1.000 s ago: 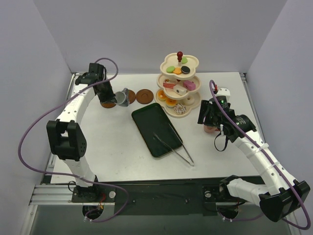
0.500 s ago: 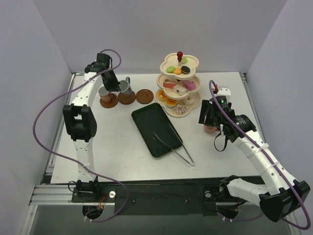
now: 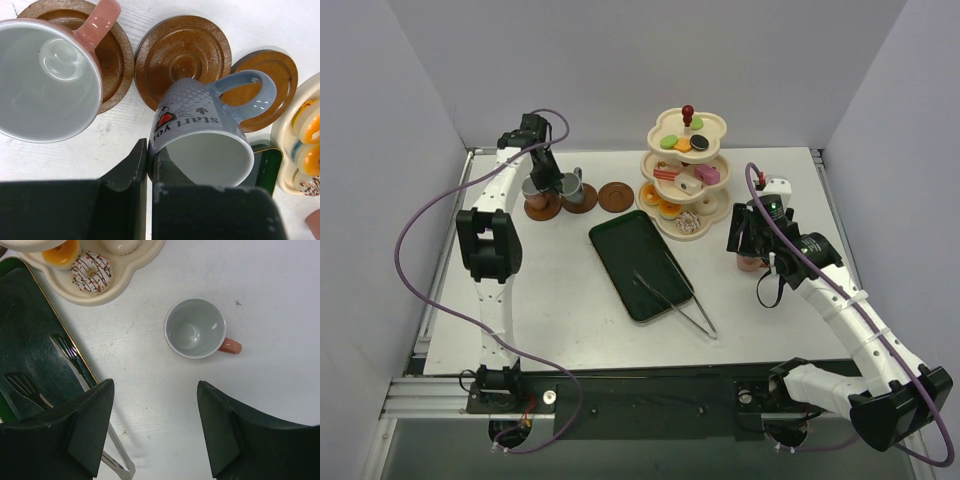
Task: Serve the afternoon tea
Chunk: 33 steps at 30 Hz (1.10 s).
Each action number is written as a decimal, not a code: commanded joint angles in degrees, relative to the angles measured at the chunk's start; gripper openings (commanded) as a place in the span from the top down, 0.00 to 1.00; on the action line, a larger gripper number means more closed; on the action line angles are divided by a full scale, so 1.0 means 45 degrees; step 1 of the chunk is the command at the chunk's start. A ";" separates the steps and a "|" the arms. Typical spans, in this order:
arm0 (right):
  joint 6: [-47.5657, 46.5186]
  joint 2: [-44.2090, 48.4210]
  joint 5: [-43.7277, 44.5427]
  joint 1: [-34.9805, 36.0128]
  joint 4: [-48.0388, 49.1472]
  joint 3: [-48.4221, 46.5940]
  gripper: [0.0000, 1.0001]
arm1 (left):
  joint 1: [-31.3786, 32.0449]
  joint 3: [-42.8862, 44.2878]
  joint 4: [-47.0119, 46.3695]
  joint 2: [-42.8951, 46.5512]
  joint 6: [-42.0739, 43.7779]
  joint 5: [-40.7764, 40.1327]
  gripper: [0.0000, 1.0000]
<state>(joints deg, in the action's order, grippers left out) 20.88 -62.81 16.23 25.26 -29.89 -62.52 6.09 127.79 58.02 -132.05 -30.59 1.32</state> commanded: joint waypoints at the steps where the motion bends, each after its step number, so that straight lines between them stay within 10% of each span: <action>1: -0.0149 -0.0184 0.0222 -0.0007 -0.0213 -0.0540 0.38 | -0.0220 0.0666 -0.0081 0.0028 0.0196 0.0097 1.00; 33: -0.0208 -0.0282 0.0007 0.0013 -0.0252 -0.0579 0.38 | -0.0415 0.1095 -0.0608 -0.0949 0.0626 0.0781 1.00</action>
<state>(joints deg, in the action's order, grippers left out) 20.49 -63.59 16.05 25.21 -30.24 -63.00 4.73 129.29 57.95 -136.05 -28.03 3.68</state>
